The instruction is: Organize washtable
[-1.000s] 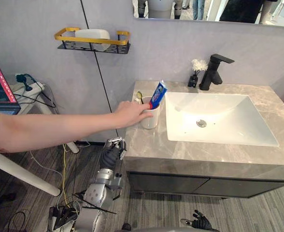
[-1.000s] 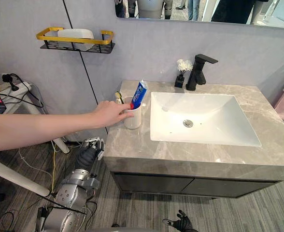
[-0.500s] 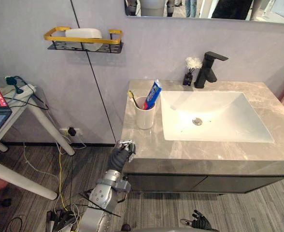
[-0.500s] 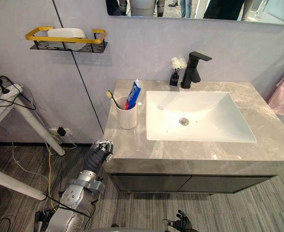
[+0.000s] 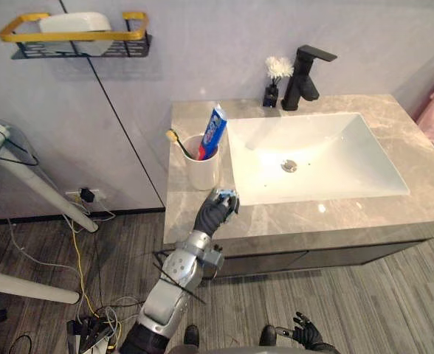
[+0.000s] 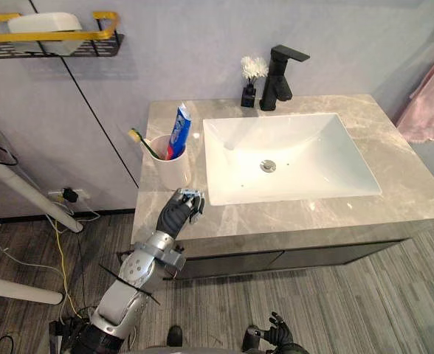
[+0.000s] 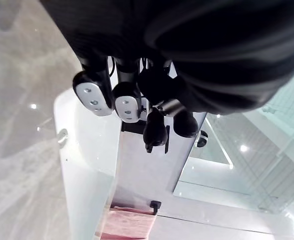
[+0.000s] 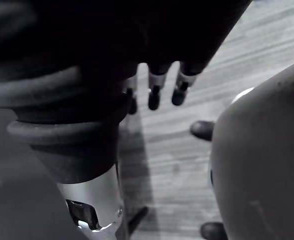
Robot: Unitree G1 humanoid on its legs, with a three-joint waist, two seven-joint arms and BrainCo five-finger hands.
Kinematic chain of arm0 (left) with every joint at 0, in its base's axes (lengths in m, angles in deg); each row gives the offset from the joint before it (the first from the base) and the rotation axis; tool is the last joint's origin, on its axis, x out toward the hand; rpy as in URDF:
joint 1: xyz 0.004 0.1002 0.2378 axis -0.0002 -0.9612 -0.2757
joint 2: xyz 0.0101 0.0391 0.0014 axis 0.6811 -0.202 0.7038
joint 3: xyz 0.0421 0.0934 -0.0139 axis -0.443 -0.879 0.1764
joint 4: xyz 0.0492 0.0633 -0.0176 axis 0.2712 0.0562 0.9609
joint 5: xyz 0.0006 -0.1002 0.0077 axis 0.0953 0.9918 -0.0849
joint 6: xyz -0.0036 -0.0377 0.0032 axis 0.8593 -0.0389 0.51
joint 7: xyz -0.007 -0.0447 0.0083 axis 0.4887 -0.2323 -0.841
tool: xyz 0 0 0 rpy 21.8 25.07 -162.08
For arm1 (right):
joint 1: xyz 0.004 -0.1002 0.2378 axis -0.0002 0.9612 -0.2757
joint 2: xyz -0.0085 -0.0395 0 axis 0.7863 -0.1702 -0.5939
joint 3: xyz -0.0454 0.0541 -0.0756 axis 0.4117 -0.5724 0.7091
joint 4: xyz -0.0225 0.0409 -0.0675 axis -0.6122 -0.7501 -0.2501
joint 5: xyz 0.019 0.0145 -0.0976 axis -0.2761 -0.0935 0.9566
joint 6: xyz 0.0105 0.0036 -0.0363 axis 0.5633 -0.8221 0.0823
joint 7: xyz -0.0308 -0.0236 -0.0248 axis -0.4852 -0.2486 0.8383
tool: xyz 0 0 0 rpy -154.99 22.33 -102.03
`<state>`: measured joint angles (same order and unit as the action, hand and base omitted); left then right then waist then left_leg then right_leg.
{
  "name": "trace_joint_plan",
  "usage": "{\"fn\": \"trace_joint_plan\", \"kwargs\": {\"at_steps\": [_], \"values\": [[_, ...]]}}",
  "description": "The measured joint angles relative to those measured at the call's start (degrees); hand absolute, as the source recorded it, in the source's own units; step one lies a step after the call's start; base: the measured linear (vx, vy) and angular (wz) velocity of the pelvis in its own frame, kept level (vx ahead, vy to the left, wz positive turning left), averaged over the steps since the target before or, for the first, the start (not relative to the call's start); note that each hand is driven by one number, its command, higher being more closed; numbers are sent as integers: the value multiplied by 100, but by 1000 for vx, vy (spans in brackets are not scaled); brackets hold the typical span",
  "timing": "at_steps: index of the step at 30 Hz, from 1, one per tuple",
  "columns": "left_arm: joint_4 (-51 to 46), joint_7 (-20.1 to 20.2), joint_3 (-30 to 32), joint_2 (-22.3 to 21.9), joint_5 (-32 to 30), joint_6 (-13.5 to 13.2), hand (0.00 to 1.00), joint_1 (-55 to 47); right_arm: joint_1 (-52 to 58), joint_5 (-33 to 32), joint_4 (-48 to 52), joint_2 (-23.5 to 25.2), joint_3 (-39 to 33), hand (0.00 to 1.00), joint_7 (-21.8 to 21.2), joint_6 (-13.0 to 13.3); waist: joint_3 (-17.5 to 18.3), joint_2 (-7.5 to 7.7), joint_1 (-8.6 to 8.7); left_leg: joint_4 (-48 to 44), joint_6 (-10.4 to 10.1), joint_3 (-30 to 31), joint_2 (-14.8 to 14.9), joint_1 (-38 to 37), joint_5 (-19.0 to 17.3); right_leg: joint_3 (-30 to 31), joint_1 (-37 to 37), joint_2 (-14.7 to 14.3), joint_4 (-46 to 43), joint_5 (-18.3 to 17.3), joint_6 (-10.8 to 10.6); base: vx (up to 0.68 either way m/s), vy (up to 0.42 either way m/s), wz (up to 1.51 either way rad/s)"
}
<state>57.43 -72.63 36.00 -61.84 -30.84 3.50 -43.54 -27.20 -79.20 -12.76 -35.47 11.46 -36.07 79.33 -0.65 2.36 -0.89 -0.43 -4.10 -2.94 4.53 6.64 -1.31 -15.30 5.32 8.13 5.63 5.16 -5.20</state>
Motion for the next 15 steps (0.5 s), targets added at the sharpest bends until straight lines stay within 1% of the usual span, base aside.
{"fn": "trace_joint_plan", "kwargs": {"at_steps": [5, 9, 11, 15], "values": [[26, -187, 52, -226, -247, 3, 100, 413, 160, 1, 278, 34, -36, 0, 0, -4, -44, -10, -9, -264, -10, -105, 44, 158, -165, 127, 103, 0, -19, 3, 1, 3, -5, -11], [197, -248, 64, -244, -289, 18, 100, 701, 206, -1, 480, 21, -38, 0, 0, -1, -177, -35, -4, -286, -11, -140, 62, 247, -166, 166, 243, -1, -98, -2, 5, -22, -17, -7], [280, -273, 171, -254, -380, 47, 100, 824, 212, -5, 587, 22, -40, 0, -1, 1, -277, -39, 7, -356, -4, -169, 59, 330, -178, 210, 348, -1, -160, -2, 5, -29, -12, -8], [280, -386, 276, -273, -478, 51, 100, 940, 274, -6, 751, 32, -40, 0, 1, 2, -360, -39, 3, -383, -1, -186, 49, 391, -182, 245, 423, -2, -197, -1, 5, -7, -3, -2]]}}
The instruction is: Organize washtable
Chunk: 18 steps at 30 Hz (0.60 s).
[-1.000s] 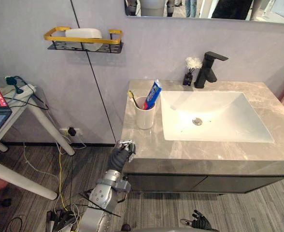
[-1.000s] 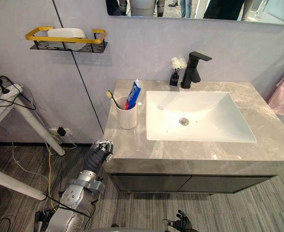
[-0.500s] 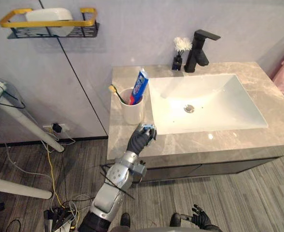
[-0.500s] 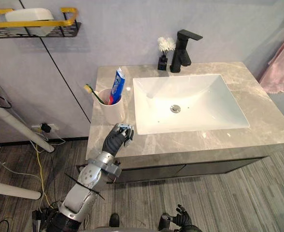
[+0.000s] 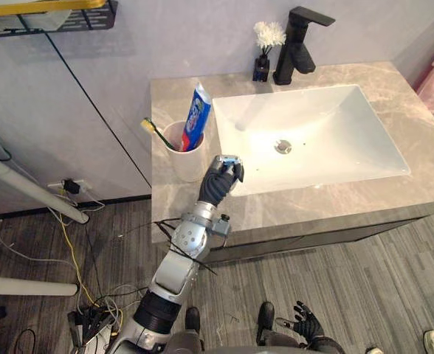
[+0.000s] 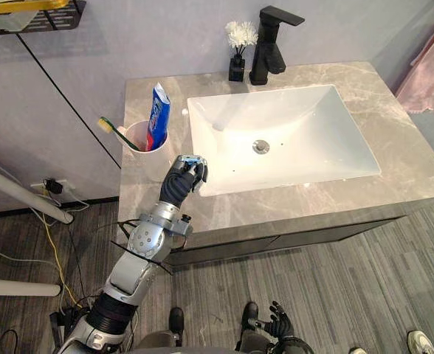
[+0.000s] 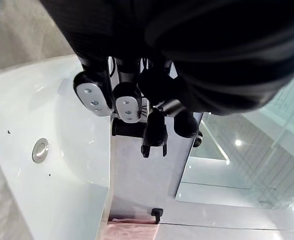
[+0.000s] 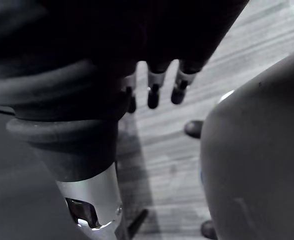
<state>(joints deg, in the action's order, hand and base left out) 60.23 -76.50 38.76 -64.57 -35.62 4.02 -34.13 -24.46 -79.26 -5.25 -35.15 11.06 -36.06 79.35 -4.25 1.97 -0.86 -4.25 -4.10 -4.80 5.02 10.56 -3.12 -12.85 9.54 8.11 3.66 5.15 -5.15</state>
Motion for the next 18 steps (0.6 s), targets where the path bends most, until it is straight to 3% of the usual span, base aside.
{"fn": "trace_joint_plan", "kwargs": {"at_steps": [11, 18], "values": [[86, -96, 473, 0, -233, 9, 100, 120, 172, 1, 385, 13, 9, 0, -10, 8, -144, -7, -4, -58, 3, -56, 3, 130, -2, 84, 176, -7, -44, 14, 15, -8, -8, -3], [-616, 181, 585, 26, -196, 38, 100, -909, 198, 2, 433, 13, -2, 0, -12, 19, -171, -19, -30, -88, 22, -35, 11, 92, -46, 91, 119, -10, -38, 14, 16, 1, -11, 0]]}}
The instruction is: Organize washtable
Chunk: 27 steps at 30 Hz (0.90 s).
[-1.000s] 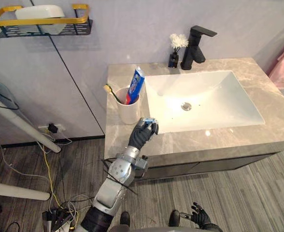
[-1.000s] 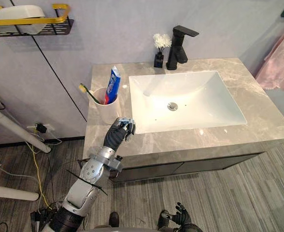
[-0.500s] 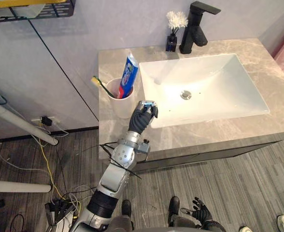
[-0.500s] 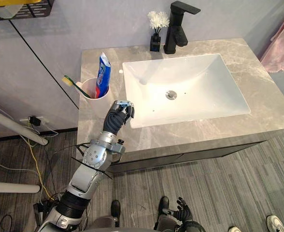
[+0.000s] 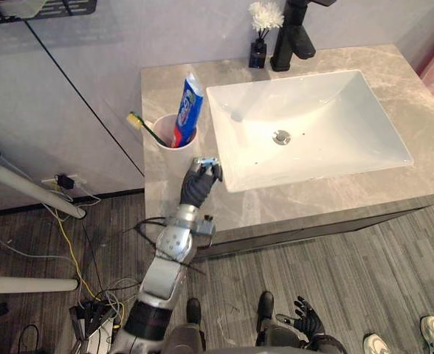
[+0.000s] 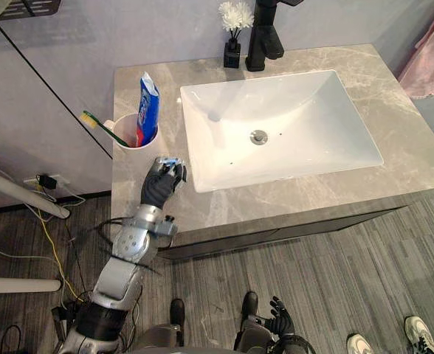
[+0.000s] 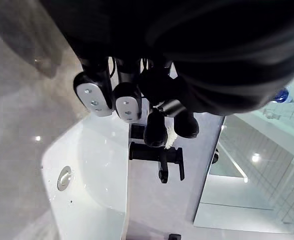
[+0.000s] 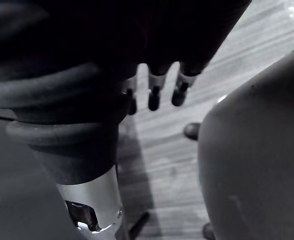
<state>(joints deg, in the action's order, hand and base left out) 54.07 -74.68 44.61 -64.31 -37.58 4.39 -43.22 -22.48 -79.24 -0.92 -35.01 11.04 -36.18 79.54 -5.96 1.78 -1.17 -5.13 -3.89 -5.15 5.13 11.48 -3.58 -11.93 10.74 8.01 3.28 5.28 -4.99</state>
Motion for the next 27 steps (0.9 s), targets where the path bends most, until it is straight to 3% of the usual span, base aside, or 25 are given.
{"fn": "trace_joint_plan", "kwargs": {"at_steps": [3, 4, 10, 17, 22, 27], "values": [[-242, 236, -68, 25, 223, 23, 100, -442, 8, 18, -21, 0, -2, 0, -6, -1, -3, -13, -35, -133, 5, 44, 1, -59, -88, -78, -184, 0, 31, -7, -5, -2, -8, 13], [-297, 274, -124, 32, 315, 26, 100, -578, 15, 56, -51, -2, -2, 0, -9, -1, -6, -20, -130, -173, 12, 52, -2, -78, -119, -85, -235, 4, 38, -11, -9, -21, -3, 3], [-392, 610, -466, 147, 1005, 70, 100, -1084, -64, 158, -281, -59, 31, 0, -87, 4, 39, -25, -289, -138, 3, 195, -22, -124, -109, -227, -359, 4, 60, -30, -15, -23, -14, 12], [248, 585, -488, 298, 910, 60, 100, -852, -291, 176, -785, -220, 359, 0, -126, -25, 403, -62, -258, 128, -23, 350, -93, -295, 41, -391, -533, -8, 224, -20, -6, 16, -13, 8], [822, 357, -316, 313, 639, 3, 100, -280, -416, 213, -961, -208, 434, 0, -126, -41, 467, 21, -243, 338, -23, 353, -107, -394, 154, -399, -534, -2, 229, -14, 2, -7, -6, 1], [1399, 80, 172, 328, 338, -88, 100, 247, -421, 215, -977, -163, 495, 0, -121, -130, 521, 179, -91, 492, -17, 335, -117, -492, 215, -371, -538, 3, 237, -7, 1, -3, -2, -3]]}}
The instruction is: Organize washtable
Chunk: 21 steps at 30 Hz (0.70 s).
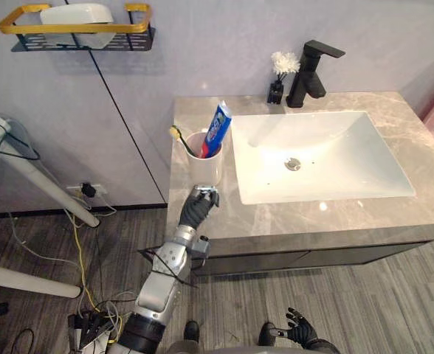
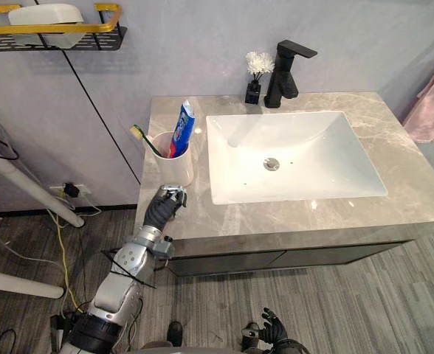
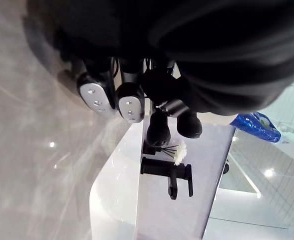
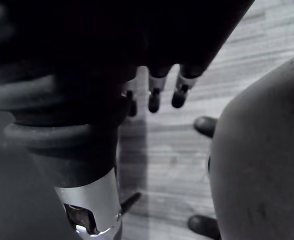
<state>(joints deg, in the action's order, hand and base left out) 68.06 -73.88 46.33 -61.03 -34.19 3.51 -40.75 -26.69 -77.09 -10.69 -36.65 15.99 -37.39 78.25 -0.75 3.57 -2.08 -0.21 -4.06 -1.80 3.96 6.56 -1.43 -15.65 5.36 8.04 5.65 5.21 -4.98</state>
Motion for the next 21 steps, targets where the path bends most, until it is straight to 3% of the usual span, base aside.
{"fn": "trace_joint_plan", "kwargs": {"at_steps": [4, 10, 21], "values": [[402, -118, 385, 100, -152, -25, 100, 336, -13, 15, 5, 74, -35, 0, -5, -18, 16, 89, 122, 23, 0, -30, -3, -44, 0, 20, -16, 3, 22, 2, -3, -2, -2, -2], [756, -383, 921, 189, -264, 16, 100, 623, -25, 166, 23, 127, -142, 0, -4, -75, 17, 109, 137, 92, 1, -153, -4, -133, -1, 151, -2, 3, 28, 19, -12, -16, -5, -10], [732, -376, 743, 255, 160, -106, 100, 672, -22, 174, 21, 180, -160, 0, 15, -82, 11, 121, 144, 148, 14, -88, -23, -100, 8, 89, 26, 15, 26, 17, -15, 0, -2, 1]]}}
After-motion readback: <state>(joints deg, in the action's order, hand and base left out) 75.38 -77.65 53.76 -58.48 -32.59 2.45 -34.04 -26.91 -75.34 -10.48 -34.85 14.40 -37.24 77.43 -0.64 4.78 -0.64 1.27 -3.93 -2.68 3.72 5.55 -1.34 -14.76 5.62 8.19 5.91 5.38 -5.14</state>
